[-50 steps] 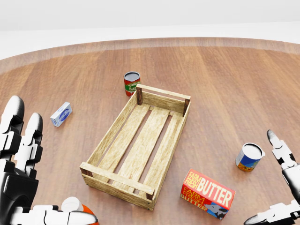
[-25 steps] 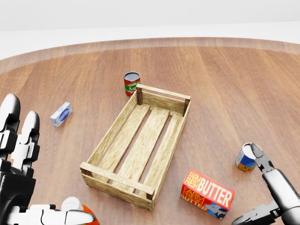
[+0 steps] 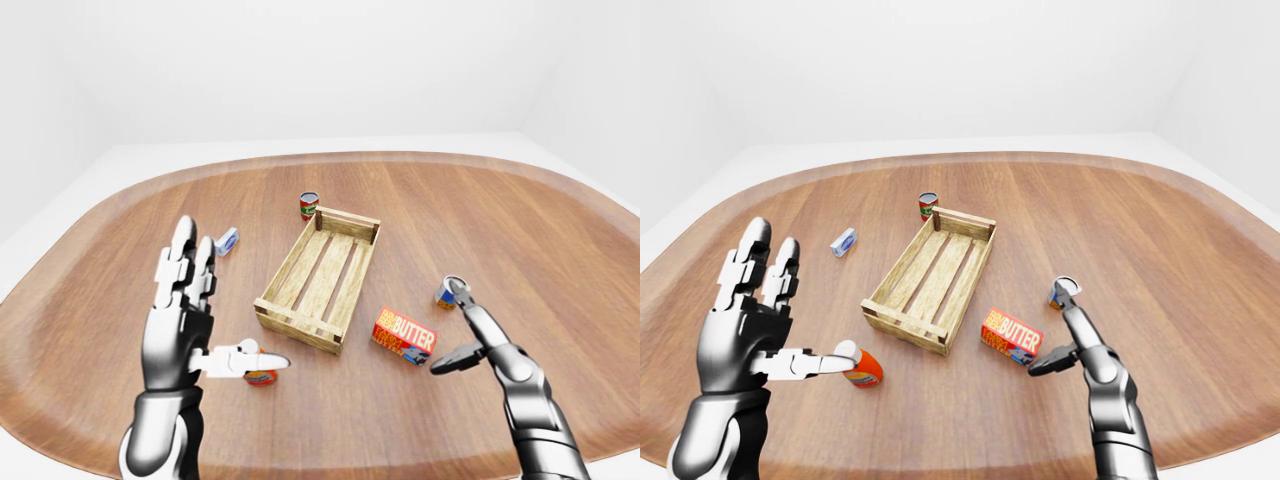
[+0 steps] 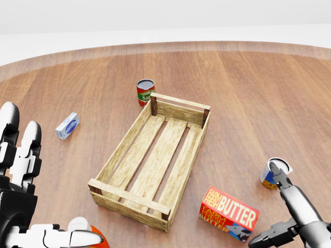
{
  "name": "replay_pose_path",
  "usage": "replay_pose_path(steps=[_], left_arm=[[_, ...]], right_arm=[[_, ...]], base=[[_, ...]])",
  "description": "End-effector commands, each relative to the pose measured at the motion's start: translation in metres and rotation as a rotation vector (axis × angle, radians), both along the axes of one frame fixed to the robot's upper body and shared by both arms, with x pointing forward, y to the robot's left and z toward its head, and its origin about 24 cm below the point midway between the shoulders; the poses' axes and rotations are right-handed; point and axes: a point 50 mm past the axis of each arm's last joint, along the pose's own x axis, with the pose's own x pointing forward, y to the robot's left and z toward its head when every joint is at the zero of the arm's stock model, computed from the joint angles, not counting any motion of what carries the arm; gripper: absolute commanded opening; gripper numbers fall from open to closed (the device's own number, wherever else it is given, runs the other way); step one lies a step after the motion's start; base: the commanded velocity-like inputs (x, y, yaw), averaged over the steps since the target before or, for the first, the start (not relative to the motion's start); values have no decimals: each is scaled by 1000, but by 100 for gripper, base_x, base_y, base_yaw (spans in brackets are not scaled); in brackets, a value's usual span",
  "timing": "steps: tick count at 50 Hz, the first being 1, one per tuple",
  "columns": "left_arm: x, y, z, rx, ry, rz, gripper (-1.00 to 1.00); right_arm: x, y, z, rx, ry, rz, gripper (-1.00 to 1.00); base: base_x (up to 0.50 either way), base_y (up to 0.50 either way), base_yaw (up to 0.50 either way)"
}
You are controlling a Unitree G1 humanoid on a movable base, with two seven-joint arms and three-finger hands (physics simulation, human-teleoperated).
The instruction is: Pick up the butter and put it in the tray.
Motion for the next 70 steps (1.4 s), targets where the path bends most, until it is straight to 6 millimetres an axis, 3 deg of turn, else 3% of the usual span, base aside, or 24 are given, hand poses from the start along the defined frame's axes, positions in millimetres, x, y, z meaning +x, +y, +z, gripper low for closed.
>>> replay_pose_path(steps=[1, 24, 42, 48, 70], left_arm=[[1, 1, -1, 1, 3, 1, 100], [0, 1, 3, 1, -15, 3, 100], [1, 3, 3, -1, -16, 6, 100], [1, 2, 2, 0, -13, 4, 100], [0, 4, 4, -1, -22, 8, 100]], right_arm=[[8, -2, -12, 14, 41, -28, 100], [21, -7, -29, 24, 130, -78, 100], [35, 10, -33, 23, 148, -45, 100], [28, 20, -32, -12, 117, -2, 100], [32, 21, -38, -3, 151, -19, 100]], base=[[0, 0, 0], [0, 0, 0], [0, 0, 0], [0, 0, 0], [0, 0, 0]])
